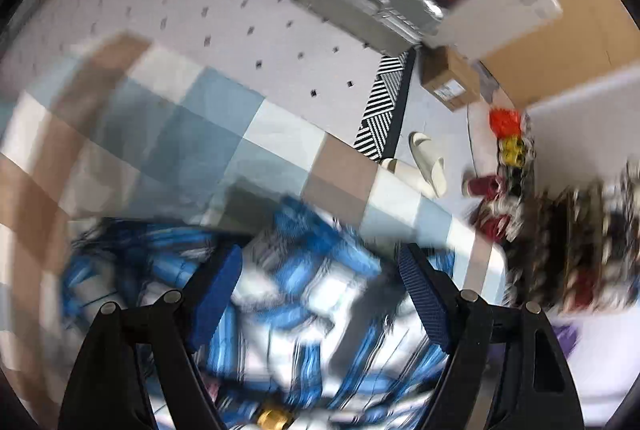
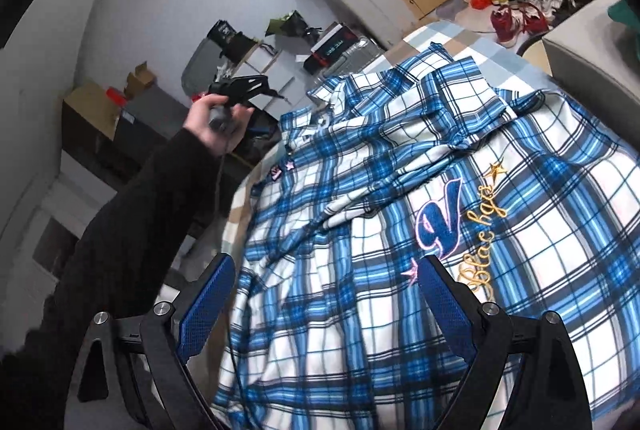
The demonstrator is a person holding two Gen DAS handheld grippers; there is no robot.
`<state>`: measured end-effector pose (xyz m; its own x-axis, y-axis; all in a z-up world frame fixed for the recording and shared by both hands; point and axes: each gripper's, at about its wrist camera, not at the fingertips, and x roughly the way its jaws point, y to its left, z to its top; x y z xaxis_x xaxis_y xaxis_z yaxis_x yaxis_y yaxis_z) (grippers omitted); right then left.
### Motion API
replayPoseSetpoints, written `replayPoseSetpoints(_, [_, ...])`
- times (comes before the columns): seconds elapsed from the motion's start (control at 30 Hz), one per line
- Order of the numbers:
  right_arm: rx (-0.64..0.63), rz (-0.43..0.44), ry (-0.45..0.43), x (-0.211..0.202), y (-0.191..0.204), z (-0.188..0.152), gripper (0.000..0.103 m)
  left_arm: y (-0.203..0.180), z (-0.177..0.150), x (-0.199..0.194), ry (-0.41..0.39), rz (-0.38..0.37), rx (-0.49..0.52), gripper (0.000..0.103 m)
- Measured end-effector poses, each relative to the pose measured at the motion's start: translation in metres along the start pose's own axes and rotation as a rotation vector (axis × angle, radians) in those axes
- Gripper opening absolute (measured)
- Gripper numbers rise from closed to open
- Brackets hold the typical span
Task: Fold large clothes
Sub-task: 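Grasp the shirt's side edge with the left gripper and lift it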
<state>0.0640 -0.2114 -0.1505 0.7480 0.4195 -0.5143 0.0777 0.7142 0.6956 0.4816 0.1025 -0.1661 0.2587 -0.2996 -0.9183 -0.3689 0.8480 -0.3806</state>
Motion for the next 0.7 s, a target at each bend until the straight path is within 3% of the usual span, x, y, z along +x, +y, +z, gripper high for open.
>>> replayPoseSetpoints(0.17, [-0.006, -0.029, 0.016, 0.001, -0.006, -0.001, 0.093, 0.005, -0.005, 0.038, 0.058, 0.077, 0.092, 0.076])
replayPoseSetpoints(0.2, [0.008, -0.028, 0.020, 0.001, -0.009, -0.001, 0.093, 0.005, -0.008, 0.040, 0.062, 0.082, 0.103, 0.072])
replayPoseSetpoints(0.27, [0.024, -0.031, 0.021, 0.000, -0.011, -0.001, 0.093, 0.005, -0.019, 0.035, 0.062, 0.099, 0.142, 0.035])
replayPoseSetpoints(0.37, [0.018, -0.016, 0.012, -0.005, -0.007, -0.003, 0.093, 0.005, -0.042, 0.018, 0.041, 0.108, 0.248, 0.016])
replayPoseSetpoints(0.43, [-0.001, -0.006, 0.002, -0.009, 0.000, -0.004, 0.093, 0.006, -0.058, 0.005, 0.039, 0.142, 0.346, 0.011])
replayPoseSetpoints(0.53, [-0.031, -0.004, -0.012, -0.011, 0.010, -0.007, 0.093, 0.012, -0.061, -0.010, 0.031, 0.093, 0.398, 0.009])
replayPoseSetpoints(0.7, [-0.078, -0.046, -0.026, -0.010, 0.016, -0.009, 0.093, 0.033, -0.116, -0.075, -0.155, -0.029, 0.589, 0.009])
